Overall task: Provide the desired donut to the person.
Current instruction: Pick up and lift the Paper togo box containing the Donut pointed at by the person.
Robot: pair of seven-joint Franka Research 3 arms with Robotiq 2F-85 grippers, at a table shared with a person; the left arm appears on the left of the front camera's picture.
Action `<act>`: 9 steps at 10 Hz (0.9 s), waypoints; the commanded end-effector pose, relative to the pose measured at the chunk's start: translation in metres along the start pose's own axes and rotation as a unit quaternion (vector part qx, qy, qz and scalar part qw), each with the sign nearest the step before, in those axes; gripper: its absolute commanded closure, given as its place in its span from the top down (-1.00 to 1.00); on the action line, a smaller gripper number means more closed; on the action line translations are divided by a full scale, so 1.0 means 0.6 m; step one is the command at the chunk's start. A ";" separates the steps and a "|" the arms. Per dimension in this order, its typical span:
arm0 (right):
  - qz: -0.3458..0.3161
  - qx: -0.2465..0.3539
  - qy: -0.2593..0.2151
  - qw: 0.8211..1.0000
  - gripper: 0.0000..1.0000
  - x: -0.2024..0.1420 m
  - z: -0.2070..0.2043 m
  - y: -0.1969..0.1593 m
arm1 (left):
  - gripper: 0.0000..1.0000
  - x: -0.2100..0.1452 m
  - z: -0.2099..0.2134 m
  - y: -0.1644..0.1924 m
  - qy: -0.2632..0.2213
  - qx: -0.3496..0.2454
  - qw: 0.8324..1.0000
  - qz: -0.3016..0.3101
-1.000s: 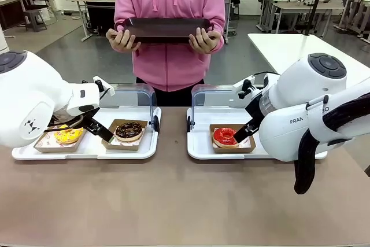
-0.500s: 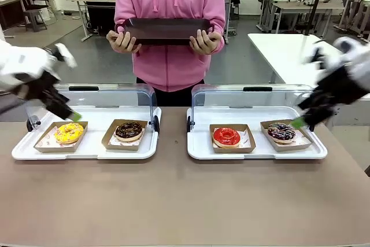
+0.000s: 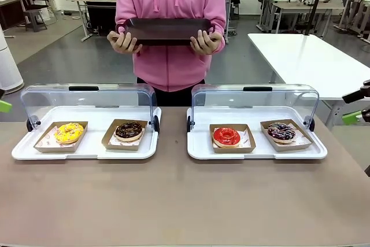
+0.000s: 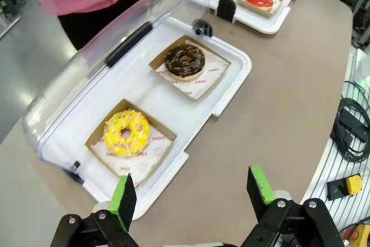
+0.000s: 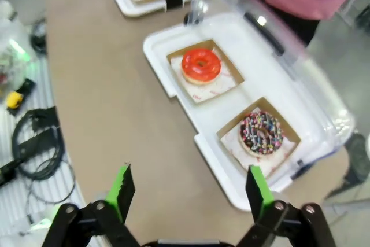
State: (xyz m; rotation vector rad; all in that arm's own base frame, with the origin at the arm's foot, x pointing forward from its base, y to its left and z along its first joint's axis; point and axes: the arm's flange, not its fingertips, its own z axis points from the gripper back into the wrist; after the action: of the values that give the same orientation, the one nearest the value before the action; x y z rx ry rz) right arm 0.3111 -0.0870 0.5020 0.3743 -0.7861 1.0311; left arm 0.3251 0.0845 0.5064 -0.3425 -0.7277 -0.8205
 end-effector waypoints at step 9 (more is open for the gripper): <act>0.030 -0.009 -0.110 0.993 1.00 0.001 -0.012 0.015 | 1.00 -0.068 -0.031 -0.092 -0.050 0.024 0.998 -0.007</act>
State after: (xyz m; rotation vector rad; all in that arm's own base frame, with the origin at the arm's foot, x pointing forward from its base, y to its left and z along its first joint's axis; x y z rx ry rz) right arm 0.3124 -0.0862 0.5123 0.4688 -0.9832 1.0418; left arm 0.3207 0.0926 0.5174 -0.3544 -0.7986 -0.7897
